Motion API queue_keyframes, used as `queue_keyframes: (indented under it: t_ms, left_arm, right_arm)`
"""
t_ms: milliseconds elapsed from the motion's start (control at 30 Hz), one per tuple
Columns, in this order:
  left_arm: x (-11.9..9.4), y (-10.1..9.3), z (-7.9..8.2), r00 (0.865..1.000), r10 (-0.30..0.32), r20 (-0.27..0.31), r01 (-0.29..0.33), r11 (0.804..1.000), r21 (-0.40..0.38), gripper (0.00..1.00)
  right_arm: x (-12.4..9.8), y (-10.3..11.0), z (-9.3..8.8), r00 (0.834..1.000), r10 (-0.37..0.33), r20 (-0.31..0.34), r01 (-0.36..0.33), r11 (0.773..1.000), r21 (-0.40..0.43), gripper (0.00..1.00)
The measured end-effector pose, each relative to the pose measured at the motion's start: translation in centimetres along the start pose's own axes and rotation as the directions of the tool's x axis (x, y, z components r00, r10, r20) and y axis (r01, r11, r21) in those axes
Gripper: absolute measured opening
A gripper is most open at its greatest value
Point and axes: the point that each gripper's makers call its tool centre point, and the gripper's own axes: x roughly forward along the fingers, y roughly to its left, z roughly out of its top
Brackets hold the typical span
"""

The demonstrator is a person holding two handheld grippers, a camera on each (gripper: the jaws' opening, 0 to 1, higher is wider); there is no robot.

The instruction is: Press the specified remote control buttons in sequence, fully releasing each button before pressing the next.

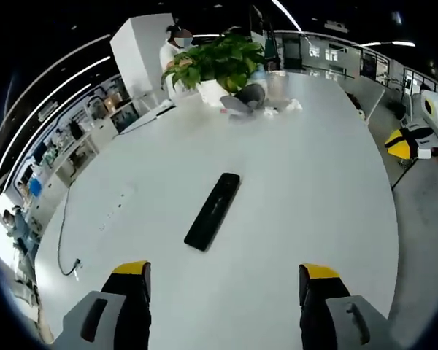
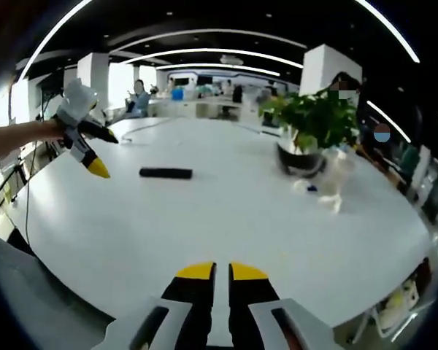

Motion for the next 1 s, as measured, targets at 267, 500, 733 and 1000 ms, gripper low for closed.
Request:
queue_keyframes:
  t_ms: [267,500,733,1000]
  left_arm:
    - [1.2,0.4,-0.1,0.999,-0.004,-0.033,0.005,1.000,0.027,0.84]
    - [2.1,0.9,-0.3,0.999,-0.004,-0.050,0.006,0.999,0.044,0.78]
    - [3.2,1.3,-0.6,0.997,-0.023,-0.076,0.028,0.998,0.060,0.78]
    - [4.7,2.0,-0.7,0.995,-0.046,-0.088,0.053,0.996,0.076,0.76]
  right_arm:
    - [0.1,0.1,-0.4,1.000,0.001,-0.024,-0.001,1.000,-0.008,0.00]
    - [0.3,0.4,-0.8,0.999,0.013,-0.052,-0.014,1.000,-0.014,0.00]
    - [0.4,0.5,-1.2,0.997,0.018,-0.076,-0.020,1.000,-0.021,0.00]
    - [0.6,0.5,-1.6,0.994,0.014,-0.104,-0.016,1.000,-0.016,0.00]
